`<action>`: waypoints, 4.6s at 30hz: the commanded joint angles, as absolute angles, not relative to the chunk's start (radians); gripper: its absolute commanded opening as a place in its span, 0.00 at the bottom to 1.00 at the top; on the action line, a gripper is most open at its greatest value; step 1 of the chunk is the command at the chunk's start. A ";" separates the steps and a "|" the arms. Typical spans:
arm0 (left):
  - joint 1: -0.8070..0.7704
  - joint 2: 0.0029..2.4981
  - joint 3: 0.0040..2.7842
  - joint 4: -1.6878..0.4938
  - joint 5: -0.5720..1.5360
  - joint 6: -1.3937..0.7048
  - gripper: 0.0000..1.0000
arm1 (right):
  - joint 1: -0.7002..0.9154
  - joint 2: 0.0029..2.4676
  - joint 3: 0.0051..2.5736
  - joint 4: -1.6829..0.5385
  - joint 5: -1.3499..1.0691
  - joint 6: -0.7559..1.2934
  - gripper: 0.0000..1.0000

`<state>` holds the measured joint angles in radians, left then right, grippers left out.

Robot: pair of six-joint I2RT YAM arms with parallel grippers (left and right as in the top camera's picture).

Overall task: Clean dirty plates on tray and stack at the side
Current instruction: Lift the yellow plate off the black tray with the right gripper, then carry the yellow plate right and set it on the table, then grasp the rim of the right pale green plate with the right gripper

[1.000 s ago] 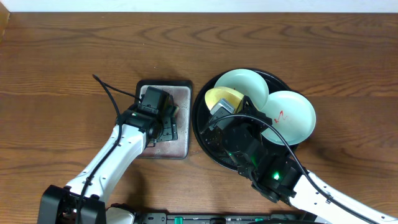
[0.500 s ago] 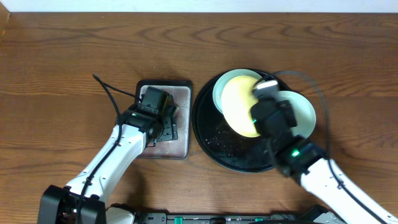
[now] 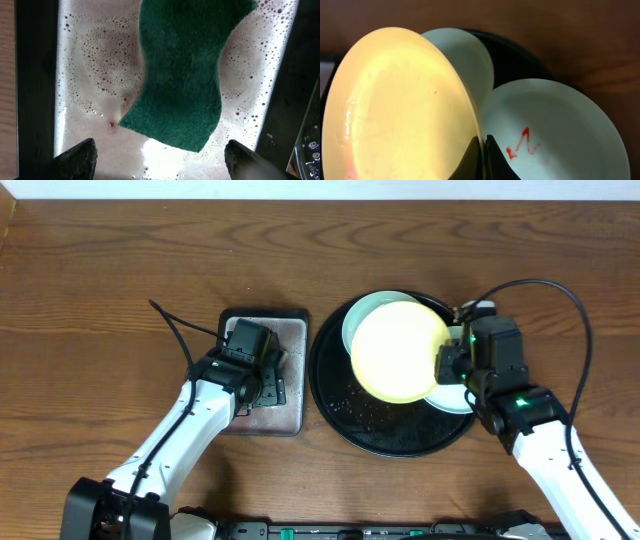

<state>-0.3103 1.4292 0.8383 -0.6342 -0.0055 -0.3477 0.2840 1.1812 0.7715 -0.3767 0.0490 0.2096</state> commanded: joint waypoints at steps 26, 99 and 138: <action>-0.309 1.431 0.828 -0.632 -0.008 -0.361 0.82 | 1.047 1.175 0.789 -0.035 1.119 -0.756 0.01; -0.309 1.431 0.828 -0.632 -0.008 -0.361 0.82 | -0.637 1.449 0.729 -0.305 -0.180 0.523 0.44; -0.309 1.431 0.828 -0.632 -0.008 -0.361 0.82 | -0.278 1.531 0.723 -0.334 -0.269 0.118 0.01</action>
<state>-0.3103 1.4292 0.8383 -0.6285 -0.0055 -0.3477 -0.2859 1.5513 0.7315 -0.3199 -0.2916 0.1234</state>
